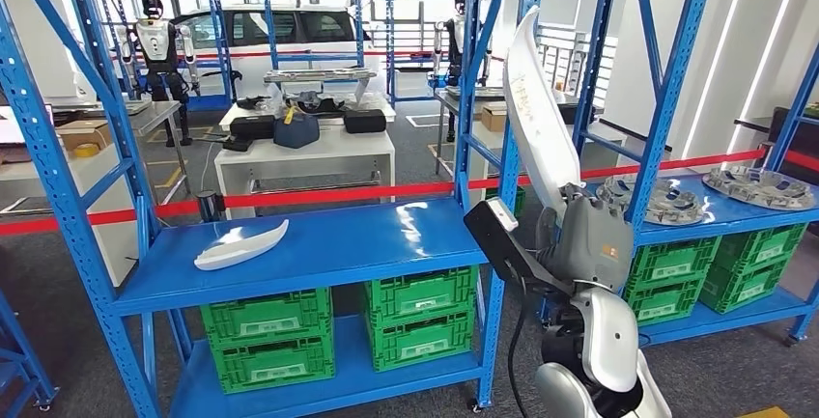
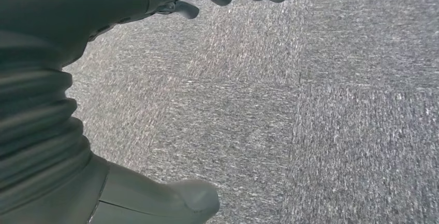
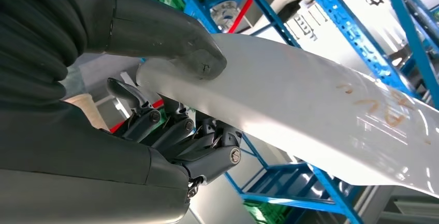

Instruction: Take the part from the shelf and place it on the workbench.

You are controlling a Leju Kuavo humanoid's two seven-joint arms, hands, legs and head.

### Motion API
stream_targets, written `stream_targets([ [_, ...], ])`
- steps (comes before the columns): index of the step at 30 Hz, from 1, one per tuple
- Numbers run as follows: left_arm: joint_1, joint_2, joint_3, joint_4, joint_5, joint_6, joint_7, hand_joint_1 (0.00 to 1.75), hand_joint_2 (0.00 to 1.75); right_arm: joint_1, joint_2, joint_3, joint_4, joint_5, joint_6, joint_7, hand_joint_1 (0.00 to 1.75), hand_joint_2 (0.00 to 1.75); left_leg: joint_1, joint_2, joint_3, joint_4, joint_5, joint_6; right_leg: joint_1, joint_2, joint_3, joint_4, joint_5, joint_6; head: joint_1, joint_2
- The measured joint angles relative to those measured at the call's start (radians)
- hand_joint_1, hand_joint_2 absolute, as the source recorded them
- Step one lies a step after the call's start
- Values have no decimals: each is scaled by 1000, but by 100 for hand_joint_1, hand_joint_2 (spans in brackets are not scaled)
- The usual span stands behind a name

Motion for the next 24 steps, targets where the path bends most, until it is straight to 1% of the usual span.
stream_targets([
  [1, 0, 0, 0, 0, 0, 0, 0, 0, 175, 0, -1, -1, -2, 0, 0, 0, 168, 175, 0, 0, -1, -2, 8, -7, 3, 1, 10, -22, -10, -6, 0, 0],
  [2, 1, 0, 0, 0, -1, 0, 0, 0, 175, 0, -1, -2, -3, 1, 0, 0, 168, 175, 1, 0, -1, -6, 16, -13, 4, 1, 5, -25, -4, -12, 0, 0],
  [3, 1, 0, 0, 0, -1, 0, 0, 0, 175, 0, -2, -2, -3, 2, -1, 0, 168, 175, 2, -1, -3, -9, 22, -20, 2, 1, 0, -30, 6, -19, 0, 0],
  [4, 2, 0, 0, 0, -1, 0, 0, 0, 175, 1, -2, -2, -4, 2, -1, 0, 168, 175, 2, -2, -10, -6, 14, -26, 0, 0, -7, -34, 19, -27, -1, 0],
  [5, 2, -1, 0, 0, -1, 0, 0, 0, 175, 2, -2, -2, -5, 2, -1, 0, 168, 175, 3, -3, -20, 12, -11, -31, -3, -1, -16, -39, 33, -33, -2, 0],
  [6, 2, -1, 0, 0, -1, 0, 0, 0, 175, 3, -2, -2, -6, 3, -1, 0, 168, 175, 4, -4, -34, 51, -53, -35, -6, -2, -28, -43, 47, -38, -3, 0],
  [7, 2, -1, 0, 0, -1, 0, 0, 0, 175, 4, -2, -2, -7, 4, 0, 0, 168, 175, 4, -4, -50, 110, -105, -39, -6, -2, -41, -44, 59, -40, -4, 1],
  [8, 2, 0, 0, 0, -1, 0, 0, 0, 175, 6, -2, -2, -8, 5, 0, 0, 168, 175, 4, -4, -64, 179, -149, -43, -6, -2, -55, -43, 71, -41, -4, 1],
  [9, 2, 1, 0, 0, -1, 0, 0, 0, 175, 9, -2, -2, -9, 6, 0, 0, 168, 175, 4, -4, -71, 239, -174, -45, -6, -2, -69, -43, 81, -41, -4, 1],
  [10, 2, 1, 0, 0, -1, 0, 0, 0, 175, 12, -2, -2, -9, 7, 0, 0, 168, 175, 4, -4, -67, 274, -177, -46, -6, -2, -83, -41, 92, -39, -5, 1],
  [11, 2, 1, 0, 0, -2, 0, 0, 0, 175, 15, -2, -2, -9, 7, 0, 0, 168, 175, 4, -4, -48, 276, -160, -46, -6, -2, -97, -40, 102, -38, -5, 1],
  [12, 1, 2, 0, 0, -3, 0, 0, 0, 175, 17, -2, -2, -9, 7, 1, 0, 168, 175, 4, -4, -11, 241, -136, -44, -6, -3, -111, -37, 112, -35, -5, 1],
  [13, 1, 2, 0, 0, -4, 0, 0, 0, 175, 17, -1, -3, -10, 7, 1, 0, 168, 175, 4, -5, 42, 177, -121, -40, -6, -3, -123, -35, 122, -32, -5, 1],
  [14, -1, 2, 0, 0, -6, 0, 0, 0, 175, 17, -1, -4, -12, 7, 1, 0, 168, 175, 3, -5, 101, 98, -121, -36, -4, -3, -133, -31, 130, -28, -5, 1],
  [15, -2, 3, 0, -1, -6, 0, 0, 0, 175, 16, -1, -5, -15, 8, 0, 0, 168, 175, 0, -6, 145, 35, -130, -30, -3, -3, -140, -30, 140, -23, -4, 1],
  [16, -4, 3, -1, -1, -6, 0, 0, 0, 175, 16, -1, -6, -17, 8, 0, 0, 168, 175, -2, -8, 172, -8, -141, -24, -3, -4, -144, -30, 149, -17, -4, 1],
  [17, -5, 3, -1, -1, -6, 0, 0, 0, 175, 16, -2, -7, -18, 9, 1, 0, 168, 175, -5, -8, 177, -27, -146, -18, -3, -5, -147, -32, 158, -11, -4, 1],
  [18, -4, 2, -1, -1, -6, 0, 0, 0, 175, 17, -2, -8, -18, 10, 1, 0, 168, 175, -4, -8, 168, -28, -139, -9, -3, -5, -149, -35, 168, -4, -4, 1],
  [19, -4, 2, -1, 0, -6, 0, 0, 0, 175, 17, -2, -8, -19, 10, 2, 0, 168, 175, -3, -6, 160, -29, -130, 0, -4, -4, -154, -31, 163, 2, -4, 1],
  [20, -4, 1, -1, 0, -6, 0, 1, 0, 175, 16, -3, -9, -19, 10, 3, 0, 168, 175, -1, -4, 152, -31, -118, 9, -5, -2, -163, -15, 142, 8, -4, 1],
  [21, -4, 1, -2, 0, -7, 1, 2, 0, 175, 15, -3, -10, -19, 10, 5, 0, 168, 175, 1, -2, 141, -32, -105, 17, -6, 0, -178, 22, 102, 14, -4, 1],
  [22, -5, 1, -2, 0, -7, 1, 4, 0, 175, 14, -4, -10, -19, 10, 6, 0, 168, 175, 1, -1, 129, -32, -93, 22, -7, 1, -196, 79, 49, 18, -4, 1],
  [23, -5, 1, -3, 0, -7, 1, 5, 0, 175, 14, -3, -11, -19, 10, 7, 0, 168, 175, 0, -1, 114, -31, -81, 24, -8, 2, -215, 149, 1, 21, -3, 1],
  [24, -4, 1, -3, 0, -7, 1, 6, 0, 175, 15, -3, -11, -18, 10, 6, 0, 168, 175, 0, -1, 98, -29, -70, 25, -8, 2, -229, 216, -31, 23, -3, 1],
])
